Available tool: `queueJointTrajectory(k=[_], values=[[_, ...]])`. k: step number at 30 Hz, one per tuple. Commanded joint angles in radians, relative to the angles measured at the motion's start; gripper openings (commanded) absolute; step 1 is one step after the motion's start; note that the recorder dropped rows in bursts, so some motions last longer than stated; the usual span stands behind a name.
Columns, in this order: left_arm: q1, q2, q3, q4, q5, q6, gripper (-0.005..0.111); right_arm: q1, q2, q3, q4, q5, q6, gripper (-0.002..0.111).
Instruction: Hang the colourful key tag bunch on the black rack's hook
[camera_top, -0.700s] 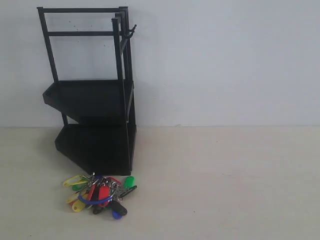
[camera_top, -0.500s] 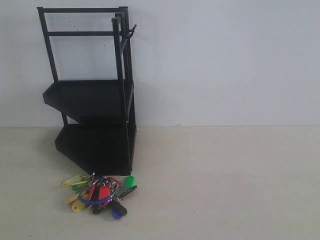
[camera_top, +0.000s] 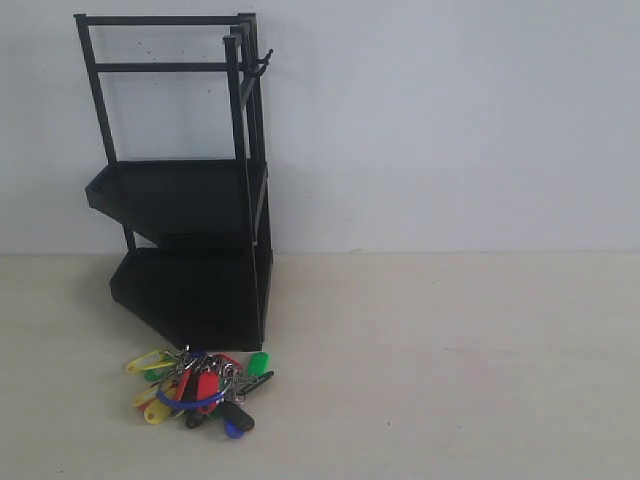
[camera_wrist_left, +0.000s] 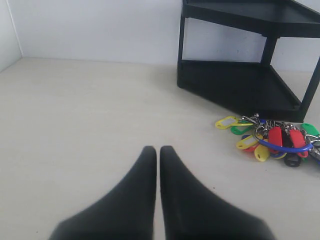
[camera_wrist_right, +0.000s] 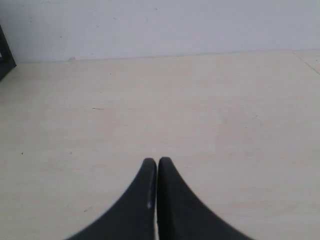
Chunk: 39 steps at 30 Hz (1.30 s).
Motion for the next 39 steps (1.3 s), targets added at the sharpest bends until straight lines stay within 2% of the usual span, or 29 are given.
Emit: queueJointTrajectory(k=[1, 13, 16, 19, 21, 27, 29, 33, 39], values=[[0.003, 0.004, -0.002, -0.002, -0.011, 0.000, 0.004, -0.003, -0.005, 0.000, -0.001, -0.009, 0.000, 0.000], [0.003, 0.004, -0.002, -0.002, -0.011, 0.000, 0.004, -0.003, -0.005, 0.000, -0.001, -0.068, 0.000, 0.000], [0.003, 0.004, -0.002, -0.002, -0.011, 0.000, 0.004, -0.003, -0.005, 0.000, -0.001, -0.246, 0.000, 0.000], [0.003, 0.004, -0.002, -0.002, -0.011, 0.000, 0.004, -0.003, -0.005, 0.000, -0.001, -0.521, -0.009, 0.000], [0.003, 0.004, -0.002, -0.002, -0.011, 0.000, 0.004, -0.003, -0.005, -0.036, -0.001, -0.492, -0.009, 0.000], [0.003, 0.004, -0.002, -0.002, -0.011, 0.000, 0.004, -0.003, 0.141, -0.349, -0.003, -0.065, -0.077, 0.000], [0.003, 0.004, -0.002, -0.002, -0.011, 0.000, 0.004, -0.003, 0.227, -0.432, -0.003, 0.027, -0.095, 0.000], [0.003, 0.004, -0.002, -0.002, -0.011, 0.000, 0.004, -0.003, 0.347, -0.510, -0.003, 0.033, -0.095, 0.000], [0.003, 0.004, -0.002, -0.002, -0.011, 0.000, 0.004, -0.003, 0.399, -0.534, -0.003, -0.075, -0.093, 0.000]])
